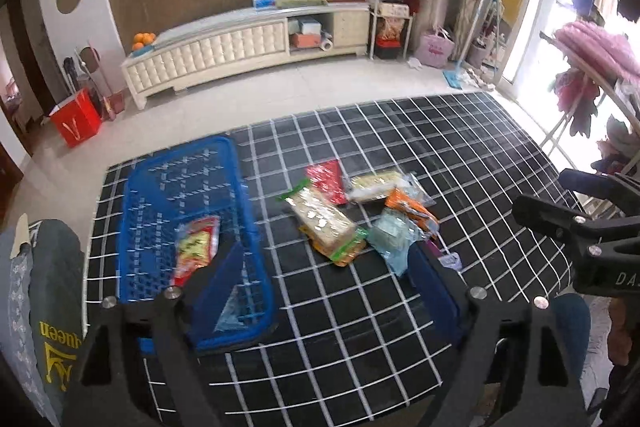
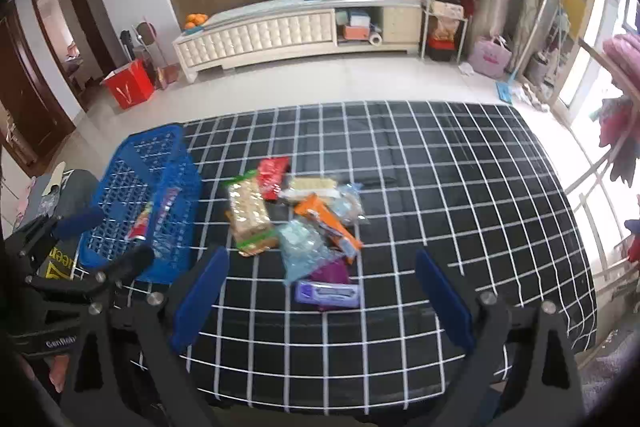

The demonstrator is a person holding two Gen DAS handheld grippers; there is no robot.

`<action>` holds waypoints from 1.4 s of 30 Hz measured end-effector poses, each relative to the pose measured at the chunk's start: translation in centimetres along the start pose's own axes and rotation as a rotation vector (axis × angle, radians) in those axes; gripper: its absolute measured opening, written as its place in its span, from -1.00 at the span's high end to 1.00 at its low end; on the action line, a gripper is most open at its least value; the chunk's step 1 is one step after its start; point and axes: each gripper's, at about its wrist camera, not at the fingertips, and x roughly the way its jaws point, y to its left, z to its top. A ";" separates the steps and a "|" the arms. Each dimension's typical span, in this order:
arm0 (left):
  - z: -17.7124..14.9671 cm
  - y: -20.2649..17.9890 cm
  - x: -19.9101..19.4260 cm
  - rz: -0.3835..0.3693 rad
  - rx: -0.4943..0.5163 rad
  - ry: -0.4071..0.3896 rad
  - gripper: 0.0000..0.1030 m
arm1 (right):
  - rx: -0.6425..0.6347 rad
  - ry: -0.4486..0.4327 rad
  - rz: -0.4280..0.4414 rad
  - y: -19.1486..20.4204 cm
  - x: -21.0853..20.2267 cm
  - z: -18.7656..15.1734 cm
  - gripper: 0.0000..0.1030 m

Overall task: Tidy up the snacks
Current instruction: 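Move both grippers back over the remaining snack pile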

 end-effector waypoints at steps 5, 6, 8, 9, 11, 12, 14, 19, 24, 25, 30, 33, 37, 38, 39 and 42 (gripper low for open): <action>-0.3 -2.5 2.9 -0.028 -0.007 0.066 -0.77 | 0.018 0.022 -0.012 -2.8 1.2 -0.7 -0.87; -0.4 -3.0 3.6 -0.034 -0.015 0.083 -0.78 | 0.018 0.025 -0.017 -3.4 1.5 -0.9 -0.87; -0.5 -3.5 4.8 -0.072 -0.040 0.126 -0.87 | 0.019 0.036 -0.023 -4.3 2.2 -1.2 -0.87; -0.7 -3.8 5.4 -0.082 -0.048 0.149 -0.88 | 0.023 0.047 -0.023 -4.8 2.7 -1.4 -0.87; -0.8 -4.6 6.6 -0.067 -0.049 0.170 -0.88 | 0.033 0.069 -0.014 -5.7 3.6 -1.8 -0.87; -0.9 -5.0 7.2 -0.053 -0.047 0.175 -0.88 | 0.037 0.081 -0.009 -6.1 4.1 -2.0 -0.87; -0.9 -5.7 8.2 -0.048 -0.050 0.190 -0.89 | 0.043 0.099 -0.007 -7.0 5.0 -2.3 -0.87; -0.6 -6.9 10.8 -0.055 -0.078 0.227 -0.98 | 0.044 0.115 -0.010 -8.6 6.6 -2.3 -0.87; 0.0 -7.6 13.9 -0.064 -0.131 0.281 -0.98 | 0.072 0.140 0.006 -10.0 8.5 -2.1 -0.87; 0.0 -7.7 14.5 -0.063 -0.145 0.292 -0.98 | 0.078 0.147 0.012 -10.2 9.0 -2.0 -0.87; 0.3 -7.5 18.1 -0.062 -0.218 0.361 -0.98 | 0.082 0.171 0.036 -10.5 11.1 -1.5 -0.87; 0.4 -7.4 19.6 -0.044 -0.242 0.385 -0.98 | 0.084 0.185 0.045 -10.6 12.4 -1.4 -0.87; 0.5 -7.5 21.4 -0.055 -0.250 0.413 -0.98 | 0.095 0.197 0.037 -11.1 13.7 -1.5 -0.87; 0.5 -7.6 21.9 -0.055 -0.253 0.416 -0.98 | 0.101 0.202 0.035 -11.4 14.0 -1.6 -0.87; 0.6 -7.6 22.3 -0.057 -0.257 0.419 -0.98 | 0.103 0.205 0.035 -11.5 14.2 -1.7 -0.87; 0.6 -7.6 23.5 -0.062 -0.274 0.426 -0.98 | 0.110 0.215 0.029 -12.0 14.7 -2.0 -0.87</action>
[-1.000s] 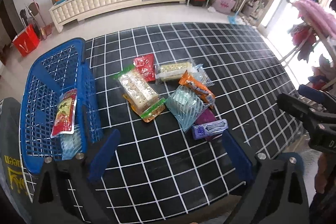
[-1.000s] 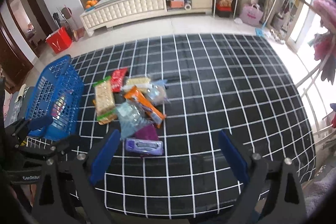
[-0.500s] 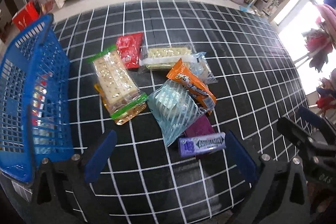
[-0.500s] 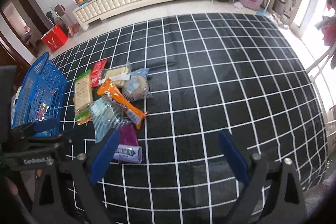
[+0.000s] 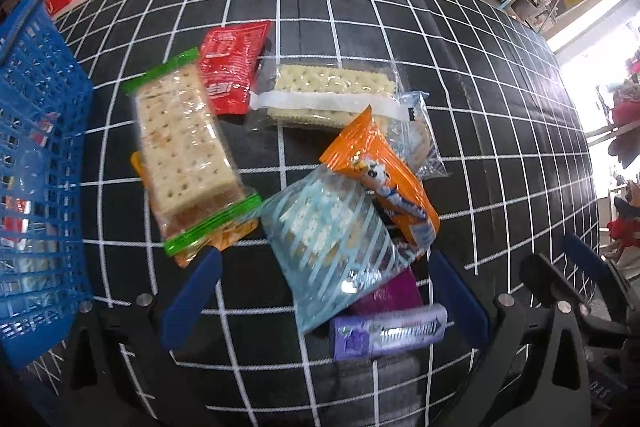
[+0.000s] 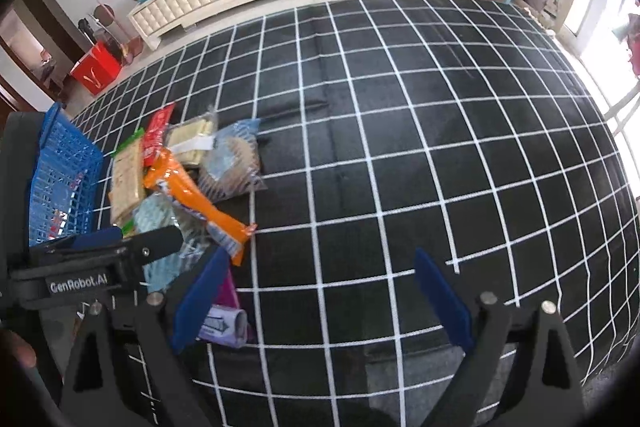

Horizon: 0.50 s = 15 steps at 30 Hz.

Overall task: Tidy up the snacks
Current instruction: 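Grasp a light-blue striped bag with the left gripper while the right gripper grasps the orange wrapper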

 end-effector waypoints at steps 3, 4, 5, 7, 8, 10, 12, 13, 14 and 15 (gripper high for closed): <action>0.6 0.1 1.2 0.008 -0.016 0.014 -0.98 | 0.011 0.003 0.001 -0.5 0.3 -0.1 -0.87; 0.7 0.2 1.5 0.009 -0.023 0.018 -0.98 | 0.014 0.004 0.002 -0.6 0.4 -0.1 -0.87; 0.7 0.4 1.9 0.011 -0.034 0.025 -0.98 | 0.019 0.004 0.004 -0.8 0.4 -0.2 -0.87; 0.8 0.8 2.6 0.007 -0.056 0.037 -0.98 | 0.025 0.009 0.010 -0.9 0.7 -0.3 -0.87; 0.7 0.8 2.9 0.010 -0.058 0.036 -0.98 | 0.032 0.014 0.017 -1.0 0.9 -0.5 -0.87; 0.7 0.7 3.2 0.024 -0.048 0.024 -0.98 | 0.033 0.021 0.022 -1.0 1.2 -0.6 -0.87; 0.8 0.3 4.0 0.042 -0.020 0.033 -0.98 | 0.032 0.026 0.022 -1.0 1.4 -0.8 -0.87; 0.8 0.2 4.2 0.042 -0.015 0.036 -0.98 | 0.032 0.027 0.027 -1.1 1.5 -0.9 -0.87; 0.8 0.3 4.5 0.037 -0.019 0.039 -0.98 | 0.032 0.028 0.026 -1.1 1.5 -1.0 -0.87; 0.9 0.3 4.6 0.028 -0.022 0.041 -0.98 | 0.030 0.029 0.024 -1.1 1.6 -1.0 -0.87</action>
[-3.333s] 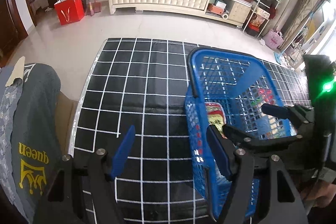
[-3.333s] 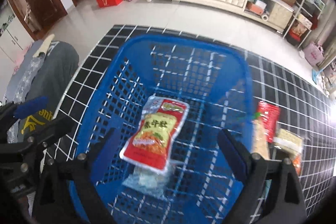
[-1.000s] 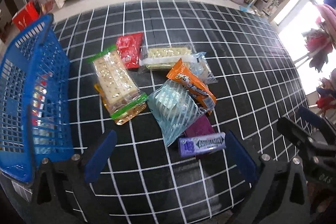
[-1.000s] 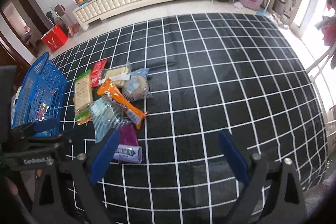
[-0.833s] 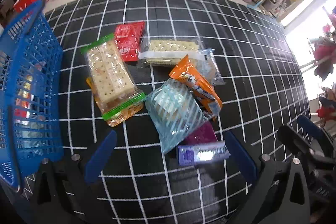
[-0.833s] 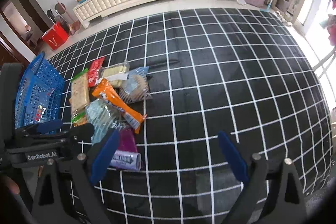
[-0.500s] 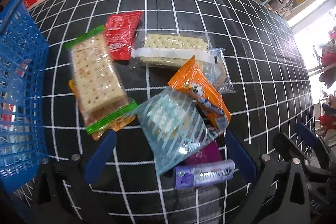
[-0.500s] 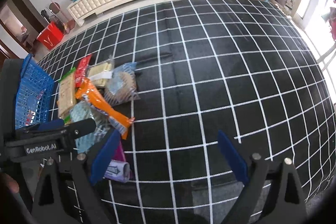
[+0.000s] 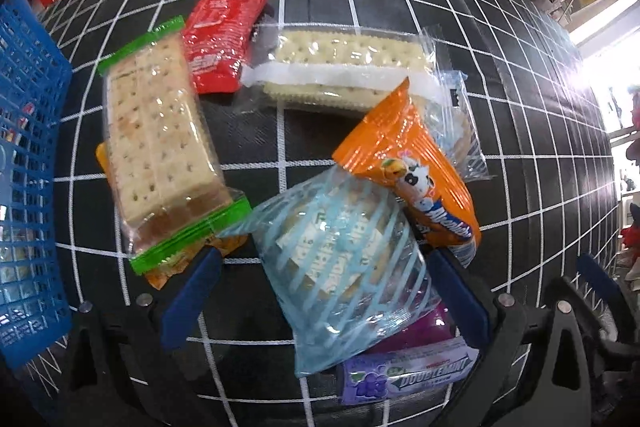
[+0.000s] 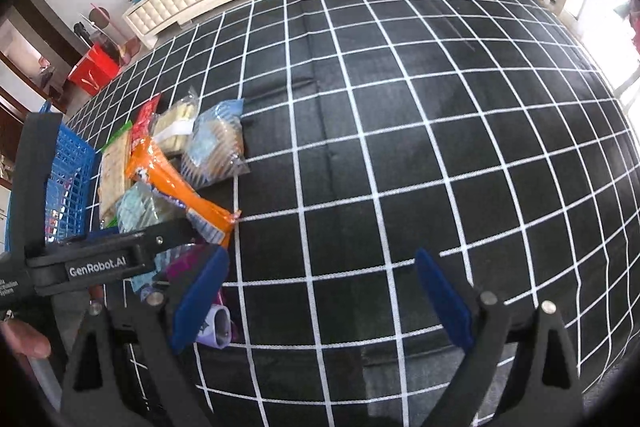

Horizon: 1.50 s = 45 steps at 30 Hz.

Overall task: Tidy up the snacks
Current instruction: 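Grasp a light-blue striped bag with the left gripper while the right gripper grasps the orange wrapper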

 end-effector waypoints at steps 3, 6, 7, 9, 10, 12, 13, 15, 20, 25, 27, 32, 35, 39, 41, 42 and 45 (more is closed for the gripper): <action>0.0 -0.2 0.0 0.015 0.018 -0.016 -0.83 | -0.011 0.007 -0.007 0.0 0.4 -0.4 -0.87; 0.2 -0.6 -0.5 0.003 -0.003 -0.039 -0.41 | -0.008 0.024 -0.003 -0.1 0.6 -0.7 -0.87; 0.3 -0.6 -0.7 0.000 -0.016 -0.041 -0.35 | -0.012 0.019 -0.002 -0.1 0.4 -0.7 -0.87; 0.3 -0.5 -1.2 -0.015 -0.024 -0.049 -0.30 | -0.023 0.006 0.001 0.0 0.0 -0.7 -0.87; 0.1 -0.3 -1.4 -0.028 -0.025 -0.052 -0.27 | -0.028 0.000 0.000 0.1 -0.2 -0.7 -0.87; -0.3 0.3 -1.8 -0.042 -0.032 -0.053 -0.23 | -0.033 0.001 -0.001 0.3 -0.4 -0.7 -0.87; -0.8 0.6 -1.8 -0.040 -0.031 -0.054 -0.23 | -0.036 0.004 -0.001 0.4 -0.5 -0.8 -0.87; -1.4 1.1 -2.5 -0.033 -0.017 -0.066 -0.22 | -0.048 0.009 -0.005 0.8 -0.7 -0.9 -0.87; -3.3 2.1 -4.6 -0.044 0.051 -0.111 -0.21 | -0.087 0.005 -0.011 2.6 -1.6 -1.4 -0.87; -5.5 3.8 -7.0 -0.044 0.117 -0.138 -0.18 | -0.165 -0.008 -0.018 4.6 -2.2 -1.0 -0.87; -6.8 4.5 -8.0 -0.047 0.127 -0.156 -0.18 | -0.203 -0.012 -0.018 5.4 -2.0 -0.7 -0.87; -8.2 6.2 -10.0 -0.059 0.116 -0.182 -0.16 | -0.276 0.011 0.002 7.3 -0.7 0.1 -0.87; -8.6 6.7 -10.1 -0.068 0.104 -0.187 -0.13 | -0.352 0.016 -0.020 8.8 0.4 0.2 -0.87; -9.1 7.5 -10.1 -0.063 0.096 -0.194 -0.12 | -0.429 0.035 -0.015 10.1 1.7 0.2 -0.87; -8.6 7.1 -9.7 -0.061 0.098 -0.201 -0.12 | -0.475 0.035 -0.019 10.8 2.3 0.4 -0.87; -8.4 7.0 -9.4 -0.057 0.102 -0.204 -0.12 | -0.487 0.035 -0.026 11.1 2.7 0.6 -0.84; -7.9 6.8 -8.6 -0.048 0.110 -0.199 -0.11 | -0.509 0.056 -0.038 11.3 4.0 1.3 -0.63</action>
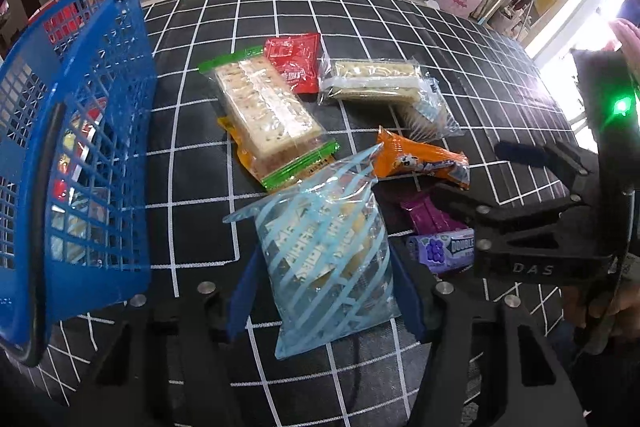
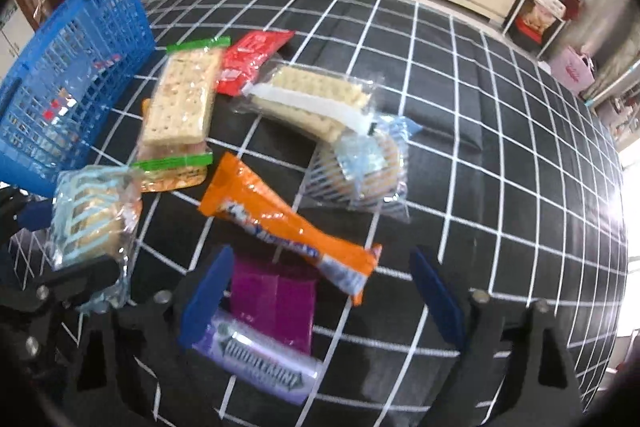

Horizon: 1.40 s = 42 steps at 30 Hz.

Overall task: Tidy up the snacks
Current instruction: 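Grasp a light-blue striped bag with the left gripper while the right gripper grasps the orange wrapper, then carry both packets over the blue basket and open both grippers to drop them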

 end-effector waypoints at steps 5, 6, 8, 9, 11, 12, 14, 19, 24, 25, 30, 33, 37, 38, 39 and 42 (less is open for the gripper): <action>0.4 0.1 0.7 -0.003 0.002 0.005 -0.11 | 0.004 0.052 0.016 -0.6 2.4 0.7 -0.12; 0.5 0.2 0.8 -0.001 0.001 0.008 -0.11 | -0.001 0.039 0.019 -0.6 2.3 0.7 -0.02; 0.5 0.3 0.9 0.001 0.002 0.012 -0.11 | 0.003 0.034 0.031 -0.8 2.1 0.6 0.03; 0.6 0.2 1.0 0.001 0.006 0.013 -0.11 | 0.016 0.024 0.029 -0.9 1.8 0.6 0.05; 0.7 0.2 0.9 0.001 0.012 0.014 -0.11 | 0.020 0.002 0.024 -1.0 0.9 0.4 0.09; 0.7 0.2 0.8 0.000 0.012 0.014 -0.11 | 0.020 -0.012 0.020 -1.0 0.2 0.4 0.10; 0.7 0.0 0.3 -0.006 0.013 0.007 -0.11 | 0.025 -0.036 0.013 -0.9 -1.1 0.4 0.11; 0.2 -0.8 -2.1 -0.015 0.041 -0.035 -0.11 | 0.040 -0.104 -0.006 -0.2 -5.6 0.3 0.11; -0.7 -1.1 -6.2 -0.041 0.048 -0.107 -0.11 | 0.066 -0.157 0.003 0.7 -9.6 0.0 0.11; -0.9 -1.1 -7.0 -0.043 0.049 -0.120 -0.11 | 0.068 -0.166 0.003 1.3 -10.4 -0.4 0.11; -2.1 0.1 -11.6 -0.028 0.056 -0.194 -0.11 | 0.080 -0.230 0.016 3.7 -13.7 -0.6 0.11; -3.0 1.4 -13.8 -0.019 0.049 -0.219 -0.11 | 0.088 -0.257 0.039 5.6 -14.9 -0.6 0.12; -4.0 3.7 -16.1 0.007 0.049 -0.241 -0.11 | 0.062 -0.272 0.068 8.7 -15.6 0.2 0.19; -4.1 4.3 -16.6 0.018 0.050 -0.248 -0.11 | 0.049 -0.272 0.076 9.8 -15.6 0.6 0.29; -4.2 5.1 -17.3 0.033 0.050 -0.257 -0.11 | 0.044 -0.271 0.081 10.4 -15.6 0.8 0.35; -4.4 7.5 -18.8 0.055 0.030 -0.274 -0.11 | 0.052 -0.272 0.118 12.2 -15.5 1.6 0.43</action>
